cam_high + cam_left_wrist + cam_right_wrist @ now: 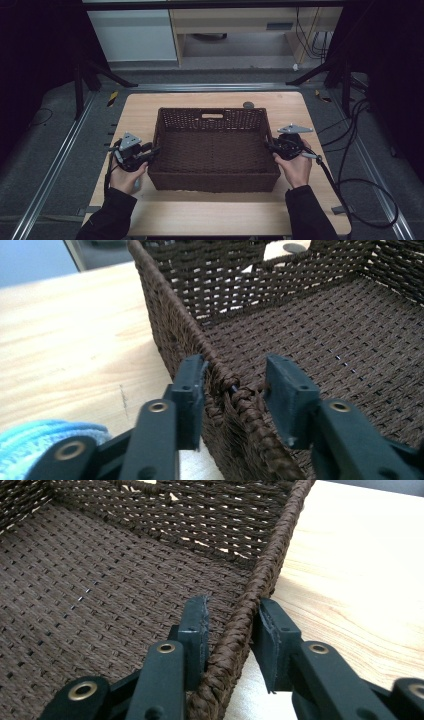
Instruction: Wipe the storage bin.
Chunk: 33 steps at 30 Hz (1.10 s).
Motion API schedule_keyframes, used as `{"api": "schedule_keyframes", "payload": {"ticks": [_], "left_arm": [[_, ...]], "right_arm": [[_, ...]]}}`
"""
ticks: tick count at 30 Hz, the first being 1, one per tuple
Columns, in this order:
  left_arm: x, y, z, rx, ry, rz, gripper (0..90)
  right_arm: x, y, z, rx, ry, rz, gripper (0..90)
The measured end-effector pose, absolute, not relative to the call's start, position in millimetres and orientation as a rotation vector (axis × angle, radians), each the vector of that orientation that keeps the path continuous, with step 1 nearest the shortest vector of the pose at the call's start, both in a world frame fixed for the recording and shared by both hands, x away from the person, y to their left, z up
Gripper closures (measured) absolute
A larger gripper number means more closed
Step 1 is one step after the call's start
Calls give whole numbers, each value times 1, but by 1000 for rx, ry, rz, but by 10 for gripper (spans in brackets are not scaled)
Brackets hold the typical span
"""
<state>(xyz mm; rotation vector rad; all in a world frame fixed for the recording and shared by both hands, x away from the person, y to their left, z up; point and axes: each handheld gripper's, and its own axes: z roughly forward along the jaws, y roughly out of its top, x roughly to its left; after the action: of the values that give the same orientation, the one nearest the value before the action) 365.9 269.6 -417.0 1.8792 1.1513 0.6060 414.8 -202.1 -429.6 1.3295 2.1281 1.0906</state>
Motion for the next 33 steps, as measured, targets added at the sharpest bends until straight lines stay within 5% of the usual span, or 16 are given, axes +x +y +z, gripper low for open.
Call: {"api": "schedule_keyframes", "payload": {"ticks": [12, 33], "left_arm": [[351, 310, -404, 1822, 1183, 694, 478], [348, 350, -473, 1969, 1392, 651, 452]], "right_arm": [[407, -214, -426, 1369, 2117, 1075, 701], [407, -219, -427, 1337, 2100, 1091, 538]]}}
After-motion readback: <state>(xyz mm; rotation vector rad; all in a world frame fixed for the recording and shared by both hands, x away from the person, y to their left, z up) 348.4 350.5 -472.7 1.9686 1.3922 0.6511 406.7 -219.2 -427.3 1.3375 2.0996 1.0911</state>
